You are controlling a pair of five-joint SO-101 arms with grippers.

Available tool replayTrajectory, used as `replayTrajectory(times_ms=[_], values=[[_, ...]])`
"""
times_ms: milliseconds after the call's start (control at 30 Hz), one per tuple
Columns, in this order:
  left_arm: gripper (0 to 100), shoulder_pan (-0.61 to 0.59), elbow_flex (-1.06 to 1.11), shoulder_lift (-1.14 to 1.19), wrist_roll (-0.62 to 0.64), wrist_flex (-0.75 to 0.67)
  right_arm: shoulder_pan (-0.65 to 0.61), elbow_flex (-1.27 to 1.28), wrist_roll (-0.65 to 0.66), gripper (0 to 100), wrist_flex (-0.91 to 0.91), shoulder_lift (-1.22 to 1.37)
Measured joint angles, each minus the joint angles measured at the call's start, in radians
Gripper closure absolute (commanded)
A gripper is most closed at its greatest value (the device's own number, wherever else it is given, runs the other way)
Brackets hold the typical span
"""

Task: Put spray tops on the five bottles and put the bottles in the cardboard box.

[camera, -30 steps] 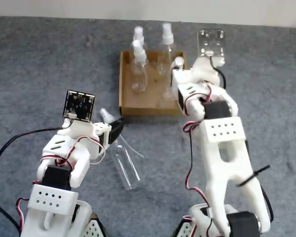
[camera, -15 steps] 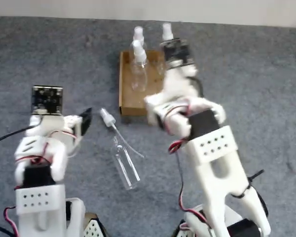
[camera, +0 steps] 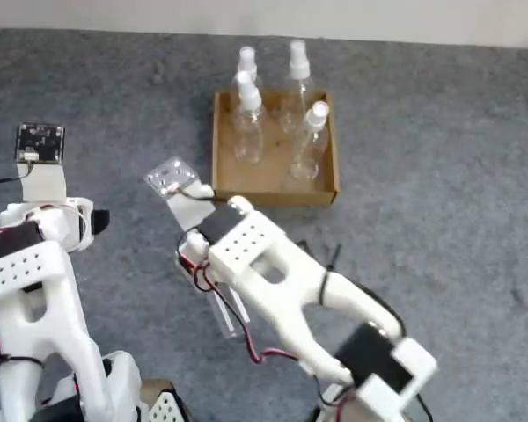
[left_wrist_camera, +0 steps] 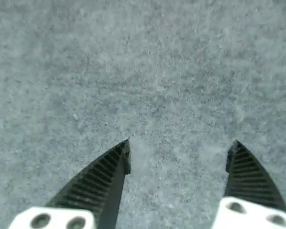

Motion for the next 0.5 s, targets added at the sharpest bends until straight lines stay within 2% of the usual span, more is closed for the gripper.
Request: replayTrajectory(times_ms=[167,233,300,500], values=[[73,0.002,-0.003,0.009,-0.003,0.0,-0.014,0.0,0.0,78.6,-0.064,0.124],[73,0.002,-0.003,0.009,-0.003,0.0,-0.02,0.0,-0.003,86.1,-0.066,0.161],[73,0.002,-0.003,0.009,-0.003,0.0,-0.018,-0.005,-0.04,98.4,-0.069,0.189],[73,0.002,-0.003,0.009,-0.003,0.0,0.003,-0.028,-0.069,99.5,-0.032,0.213]])
